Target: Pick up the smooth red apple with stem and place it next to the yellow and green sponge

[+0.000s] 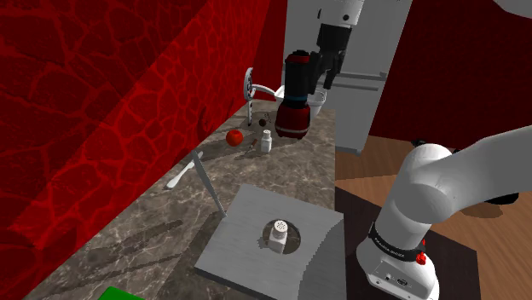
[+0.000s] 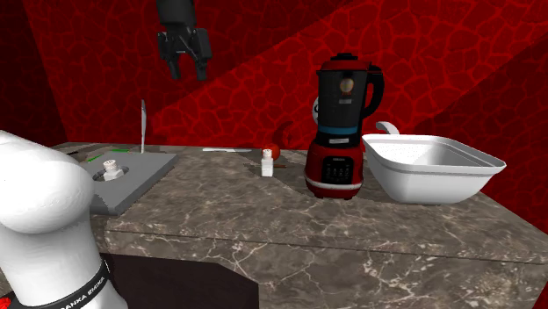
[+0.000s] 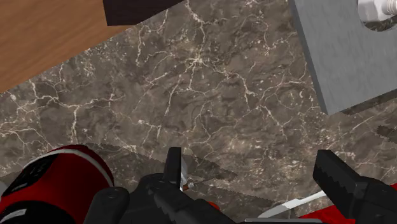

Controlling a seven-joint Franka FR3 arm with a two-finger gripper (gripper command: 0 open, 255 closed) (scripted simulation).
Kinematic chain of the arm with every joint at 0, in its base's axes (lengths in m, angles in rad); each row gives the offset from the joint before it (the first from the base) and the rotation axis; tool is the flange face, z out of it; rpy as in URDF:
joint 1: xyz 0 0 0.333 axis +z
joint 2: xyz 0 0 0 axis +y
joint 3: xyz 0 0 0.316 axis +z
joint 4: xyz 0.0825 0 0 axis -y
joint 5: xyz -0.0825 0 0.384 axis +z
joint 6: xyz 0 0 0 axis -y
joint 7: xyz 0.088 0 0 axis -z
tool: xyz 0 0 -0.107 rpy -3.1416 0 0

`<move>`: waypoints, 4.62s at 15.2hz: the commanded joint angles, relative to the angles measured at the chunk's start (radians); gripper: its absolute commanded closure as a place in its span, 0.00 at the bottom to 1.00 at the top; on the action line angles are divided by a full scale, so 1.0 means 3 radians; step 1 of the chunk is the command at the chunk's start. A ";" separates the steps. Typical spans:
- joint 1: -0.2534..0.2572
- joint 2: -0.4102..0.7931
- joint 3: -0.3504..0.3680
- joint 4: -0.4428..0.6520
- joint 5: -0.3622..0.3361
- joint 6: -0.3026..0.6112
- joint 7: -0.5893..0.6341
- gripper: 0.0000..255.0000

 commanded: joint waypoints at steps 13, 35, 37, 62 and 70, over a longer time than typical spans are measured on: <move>0.0067 0.1288 0.0004 0.0182 -0.0117 0.1110 -0.0103 0.00; 0.0116 0.4093 0.0036 0.2220 -0.0339 0.1891 -0.0206 0.00; 0.0116 0.4240 0.0035 0.2346 -0.0347 0.1913 -0.0212 0.00; 0.0097 0.4393 0.0028 0.2283 -0.0351 0.2130 -0.0209 1.00; 0.0098 0.4255 0.0032 0.2437 -0.0337 0.1839 -0.0245 1.00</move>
